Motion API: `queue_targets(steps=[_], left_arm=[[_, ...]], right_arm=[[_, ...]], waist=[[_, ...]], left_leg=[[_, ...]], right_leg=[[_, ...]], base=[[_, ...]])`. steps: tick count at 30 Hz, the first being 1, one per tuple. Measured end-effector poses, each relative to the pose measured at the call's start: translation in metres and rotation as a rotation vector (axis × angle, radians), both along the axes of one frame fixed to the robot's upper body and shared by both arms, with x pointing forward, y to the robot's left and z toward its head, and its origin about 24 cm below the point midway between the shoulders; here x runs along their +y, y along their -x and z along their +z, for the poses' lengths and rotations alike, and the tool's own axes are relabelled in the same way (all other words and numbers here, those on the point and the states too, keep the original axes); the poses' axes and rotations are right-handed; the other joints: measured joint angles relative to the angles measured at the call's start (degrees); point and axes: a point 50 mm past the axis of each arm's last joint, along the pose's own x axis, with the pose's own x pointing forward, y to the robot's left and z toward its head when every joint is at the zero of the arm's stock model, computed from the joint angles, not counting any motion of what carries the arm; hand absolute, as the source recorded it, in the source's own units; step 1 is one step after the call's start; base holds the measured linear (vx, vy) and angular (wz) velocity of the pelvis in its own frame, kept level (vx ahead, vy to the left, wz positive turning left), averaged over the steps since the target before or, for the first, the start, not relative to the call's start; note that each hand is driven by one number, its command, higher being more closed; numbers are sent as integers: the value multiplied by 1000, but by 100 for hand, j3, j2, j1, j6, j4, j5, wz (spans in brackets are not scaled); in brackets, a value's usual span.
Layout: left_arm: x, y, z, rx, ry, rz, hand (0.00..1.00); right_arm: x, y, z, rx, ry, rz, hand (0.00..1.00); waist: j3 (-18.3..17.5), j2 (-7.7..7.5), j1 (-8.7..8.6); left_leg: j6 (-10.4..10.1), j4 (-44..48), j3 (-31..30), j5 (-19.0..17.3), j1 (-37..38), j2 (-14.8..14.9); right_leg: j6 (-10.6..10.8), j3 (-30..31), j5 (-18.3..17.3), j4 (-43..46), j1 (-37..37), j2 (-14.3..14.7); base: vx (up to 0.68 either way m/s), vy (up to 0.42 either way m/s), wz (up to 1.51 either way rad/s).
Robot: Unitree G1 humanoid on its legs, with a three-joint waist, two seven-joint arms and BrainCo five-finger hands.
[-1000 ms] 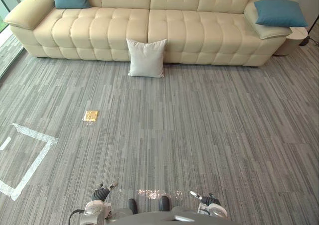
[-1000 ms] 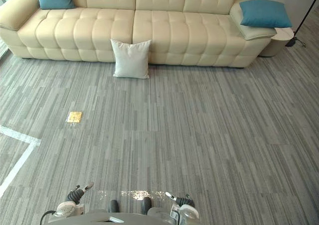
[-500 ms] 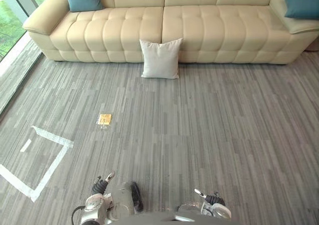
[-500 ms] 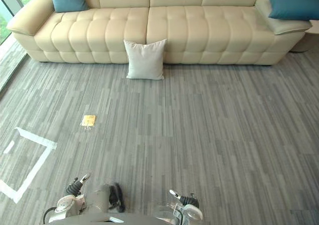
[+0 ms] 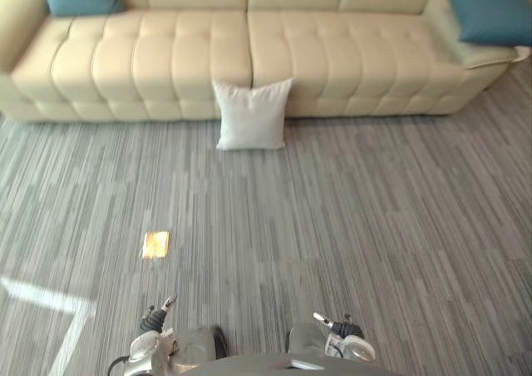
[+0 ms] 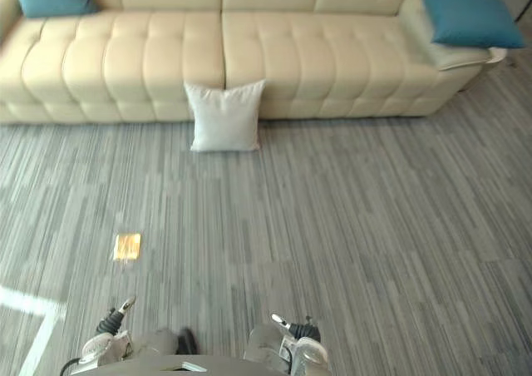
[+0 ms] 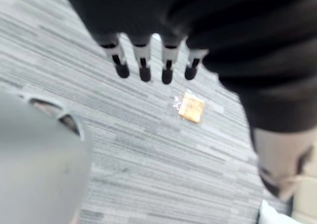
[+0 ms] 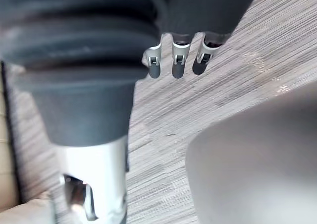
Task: Pick up cushions and gather them together orderly.
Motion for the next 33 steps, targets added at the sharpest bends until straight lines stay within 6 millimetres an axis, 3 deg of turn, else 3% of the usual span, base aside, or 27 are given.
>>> queue_targets(steps=[1,2,3,5,8,9,10,11,13,15,16,18,19,20,21,22,25,26,28,29,30,31,32,33], left_arm=[[-7,-7,1,-14,13,-21,0],[-13,-12,2,-29,25,-32,0],[-21,-15,3,-40,35,-46,0],[-28,-14,2,-34,50,-55,0],[-28,-19,4,-55,50,-42,0],[-27,-20,5,-61,52,-32,0],[-26,-19,4,-57,52,-25,0],[-25,-20,5,-63,50,-20,0],[-22,-23,7,-83,44,-14,0],[-17,-27,11,-110,27,-8,0],[-16,-27,12,-116,22,-7,0],[-14,-29,13,-132,15,2,0],[-12,-27,13,-130,11,7,0],[-10,-26,13,-128,7,13,0],[-1,-15,10,-102,-7,34,0],[7,-10,9,-89,-23,60,0],[17,-6,9,-96,-13,146,0],[21,1,8,-82,-4,186,0],[22,6,6,-58,-6,172,0],[21,8,4,-42,-5,152,0],[20,6,4,-37,-8,127,0],[21,6,3,-29,-9,117,0],[20,10,1,-8,-7,110,0],[17,12,0,3,0,98,0]], right_arm=[[-5,-6,3,-7,24,15,0],[-8,-6,3,-5,29,13,0],[-12,-4,2,1,25,-14,0],[-15,2,0,20,32,-15,0],[-11,6,-3,40,20,-8,0],[-11,5,-2,36,22,-9,0],[-12,5,-2,34,23,-9,0],[-10,6,-3,41,18,-8,0],[-8,11,-6,64,10,-4,0],[-6,16,-8,84,8,12,0],[-5,16,-8,84,8,16,0],[-4,20,-10,100,3,18,0],[-3,22,-11,111,0,16,0],[-3,23,-12,118,1,19,0],[1,27,-16,142,-11,30,0],[12,29,-18,153,-35,40,0],[21,28,-20,158,-63,35,0],[28,29,-22,164,-85,40,0],[30,27,-21,154,-88,40,0],[29,26,-20,146,-84,47,0],[27,24,-19,139,-80,52,0],[26,22,-18,128,-75,51,0],[24,19,-15,108,-64,51,0],[18,17,-14,98,-48,52,0]], waist=[[75,151,85],[105,152,87],[145,182,47],[144,214,-38],[114,235,-33],[115,364,-27],[126,416,6],[130,468,36],[151,424,129],[150,365,236],[151,356,250],[136,294,374],[125,272,435],[128,254,472],[37,89,534],[-141,-46,464],[-204,-264,524],[-351,-422,589],[-410,-471,601],[-392,-375,506],[-383,-374,436],[-380,-385,394],[-333,-359,344],[-292,-275,333]], left_leg=[[-53,-57,-41,142,-45,36],[-6,-229,-143,306,-53,-109],[40,-516,-203,838,41,-298],[-66,-448,-195,1293,334,-251],[-118,1257,-478,1290,-219,63],[-407,2578,-660,1584,-819,364],[-491,3792,-721,1502,-1349,674],[-390,4376,-705,1221,-1668,822],[-202,4614,-542,841,-2109,838],[64,4146,-179,489,-2750,787],[69,3938,-119,465,-2874,758],[97,2688,-52,556,-3240,533],[87,1702,-162,927,-3372,384],[75,1471,-215,1378,-3383,314],[151,1477,-211,1838,-3349,128],[245,1635,-125,1552,-3437,46],[473,2085,-81,1313,-3471,60],[516,2272,6,1286,-3332,18],[595,1992,83,1134,-2894,-123],[565,1656,73,967,-2562,-207],[533,1373,66,810,-2272,-287],[498,1191,69,756,-2099,-336],[494,859,119,754,-1628,-390],[484,638,183,761,-1289,-359]], right_leg=[[-121,-90,-104,14,82,31],[-127,3,-215,138,70,-18],[-144,133,-386,404,89,-99],[-183,94,-724,706,409,-184],[51,68,-1256,316,998,-40],[0,51,-1316,175,1196,134],[-76,92,-1371,10,1449,321],[-151,144,-1462,-158,1737,437],[-106,254,-1550,-460,2219,458],[28,323,-1608,-875,2809,351],[74,330,-1633,-949,2918,309],[307,463,-1747,-1085,3272,54],[496,573,-1879,-1183,3488,-95],[587,652,-1946,-1232,3582,-152],[598,926,-2023,-1401,3736,-277],[325,1205,-1745,-1658,3761,-320],[371,1637,-1041,-1844,3881,-367],[424,1937,-589,-1651,3861,-428],[590,2025,-242,-912,3636,-502],[957,2026,39,133,3186,-532],[1125,2005,-116,1260,2631,-542],[1083,1965,-325,1888,2310,-558],[851,1613,-761,2631,1786,-582],[776,1262,-992,2723,1541,-578]], base=[[638,-241,34],[417,-150,23],[413,-192,44],[394,-193,41],[345,-165,7],[336,-114,-28],[309,-49,-46],[240,-3,-44],[333,41,-29],[328,117,-21],[386,208,-15],[491,302,-31],[579,383,-43],[508,325,-64],[572,306,-36],[588,303,-26],[512,285,-10],[625,316,-37],[489,174,-40],[529,119,-15],[394,44,-4],[346,-15,-6],[314,-38,-17],[375,-77,-23]])
